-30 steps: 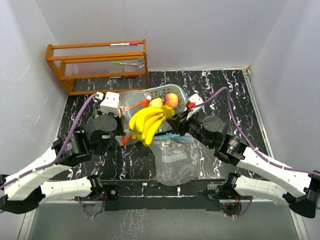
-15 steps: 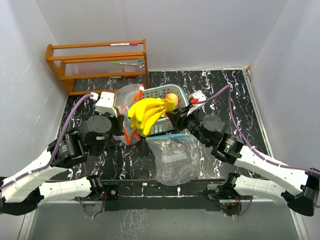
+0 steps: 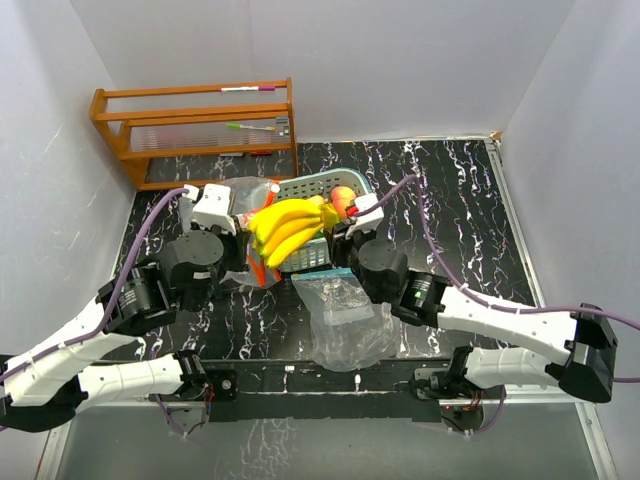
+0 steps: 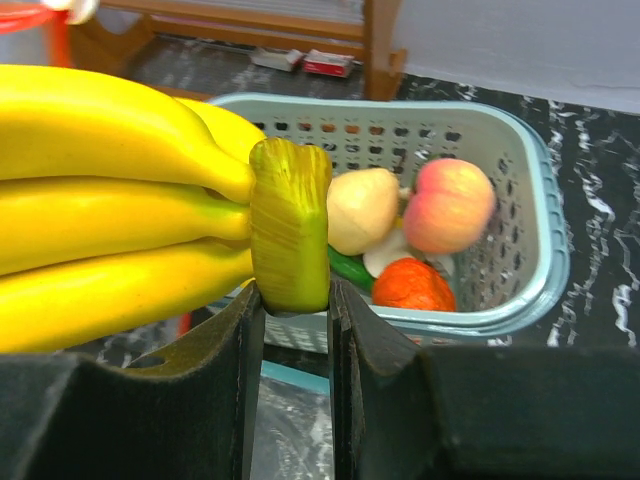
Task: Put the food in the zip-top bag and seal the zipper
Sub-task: Place the fake fruit in the zipper food storage bag.
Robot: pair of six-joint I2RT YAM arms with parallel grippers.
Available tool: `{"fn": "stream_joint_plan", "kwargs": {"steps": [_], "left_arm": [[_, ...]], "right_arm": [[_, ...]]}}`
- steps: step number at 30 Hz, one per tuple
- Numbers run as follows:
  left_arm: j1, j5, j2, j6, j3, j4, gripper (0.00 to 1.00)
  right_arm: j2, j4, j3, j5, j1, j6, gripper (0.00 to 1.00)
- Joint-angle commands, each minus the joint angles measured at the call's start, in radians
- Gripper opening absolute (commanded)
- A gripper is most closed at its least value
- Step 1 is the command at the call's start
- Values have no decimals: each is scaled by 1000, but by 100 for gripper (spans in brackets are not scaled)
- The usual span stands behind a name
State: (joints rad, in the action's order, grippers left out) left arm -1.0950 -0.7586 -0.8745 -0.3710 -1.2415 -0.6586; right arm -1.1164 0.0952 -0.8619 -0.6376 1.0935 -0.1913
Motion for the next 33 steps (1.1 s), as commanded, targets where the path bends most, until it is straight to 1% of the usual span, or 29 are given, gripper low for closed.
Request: {"fn": "stream_joint_plan", "kwargs": {"steps": [1,7,16,20,23,26,29,31,33], "left_arm": [[-8,45,17,-6,-28,43,0],[-8,51,20,-16,-12,49,0],[-8,70,1,-19,13,71,0],[-8,70,6,-22,19,70,0],[-8,66,11,-21,19,64,0],[-8,49,12,-17,11,44,0],[-8,17,14,-13,-10,-16,0],[-8,-10,24,-14,-19,-65,0],[-8,-40,38,-24,-21,-104,0]], "right_arm": [[-35,53,-59,-177,15,6,8],[-75,79,-97,-271,29,19,8],[-147,103,-194,-401,120,103,8],[-159,26,-207,-492,149,87,8],[-147,-63,-197,-528,155,30,8],[-93,-133,-158,-539,158,-17,7],[7,-225,-111,-526,161,-52,8],[108,-257,-67,-473,161,-33,8],[222,-259,-35,-372,161,15,8]]}}
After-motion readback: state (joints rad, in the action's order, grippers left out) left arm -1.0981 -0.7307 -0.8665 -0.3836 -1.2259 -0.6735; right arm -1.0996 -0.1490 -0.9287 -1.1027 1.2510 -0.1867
